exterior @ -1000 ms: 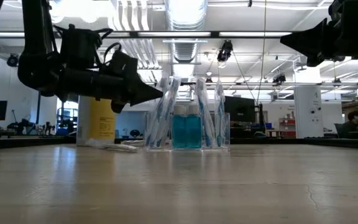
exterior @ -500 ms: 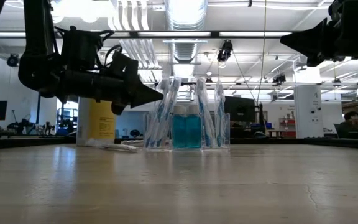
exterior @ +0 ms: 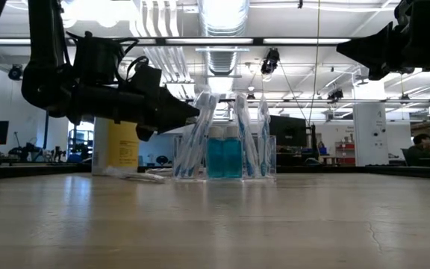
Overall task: Pick & Place toothbrushing station
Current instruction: Put the bottom purple toothbrush into the right section of the transparent organizer
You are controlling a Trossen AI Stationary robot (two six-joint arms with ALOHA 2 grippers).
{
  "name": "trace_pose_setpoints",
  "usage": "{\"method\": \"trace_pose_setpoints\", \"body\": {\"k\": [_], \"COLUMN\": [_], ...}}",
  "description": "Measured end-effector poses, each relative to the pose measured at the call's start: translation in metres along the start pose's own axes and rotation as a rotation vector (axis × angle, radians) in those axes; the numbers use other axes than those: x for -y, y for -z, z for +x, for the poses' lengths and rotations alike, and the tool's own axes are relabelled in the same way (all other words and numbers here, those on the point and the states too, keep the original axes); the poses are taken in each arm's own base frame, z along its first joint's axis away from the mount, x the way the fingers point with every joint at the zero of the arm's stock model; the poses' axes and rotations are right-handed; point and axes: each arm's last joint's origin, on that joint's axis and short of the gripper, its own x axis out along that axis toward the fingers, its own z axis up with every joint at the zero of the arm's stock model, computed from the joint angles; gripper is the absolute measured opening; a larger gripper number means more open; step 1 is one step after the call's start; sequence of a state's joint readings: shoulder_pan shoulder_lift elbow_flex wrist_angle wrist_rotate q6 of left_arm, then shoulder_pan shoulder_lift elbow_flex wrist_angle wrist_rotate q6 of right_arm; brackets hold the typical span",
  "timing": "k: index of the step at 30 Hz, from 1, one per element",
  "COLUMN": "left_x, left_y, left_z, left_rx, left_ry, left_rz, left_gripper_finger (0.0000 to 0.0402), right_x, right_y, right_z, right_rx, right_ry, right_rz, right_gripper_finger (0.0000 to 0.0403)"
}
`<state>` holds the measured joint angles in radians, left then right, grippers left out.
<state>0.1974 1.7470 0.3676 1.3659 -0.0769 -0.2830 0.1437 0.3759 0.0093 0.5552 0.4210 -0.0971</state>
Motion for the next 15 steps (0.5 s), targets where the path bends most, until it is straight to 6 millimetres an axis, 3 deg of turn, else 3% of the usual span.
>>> {"method": "trace_pose_setpoints", "body": {"k": [7,15], "left_x": [0.007,0.016], "left_y": [-0.020,-0.054], "left_z": [-0.008,-0.034], "left_rx": [0.059,0.000], "left_ry": [0.084,0.101], "left_rz": [0.008,0.059], "left_gripper_finger": [0.0252,0.0283], "right_x": [0.000,0.000], "right_y": [0.001,0.003], "right_z": [0.000,0.000], "right_rx": [-0.007,-0.027], "right_ry": [-0.001,-0.002], "right_rz": [0.006,-0.001], "right_gripper_finger": [0.0008,0.0008]}}
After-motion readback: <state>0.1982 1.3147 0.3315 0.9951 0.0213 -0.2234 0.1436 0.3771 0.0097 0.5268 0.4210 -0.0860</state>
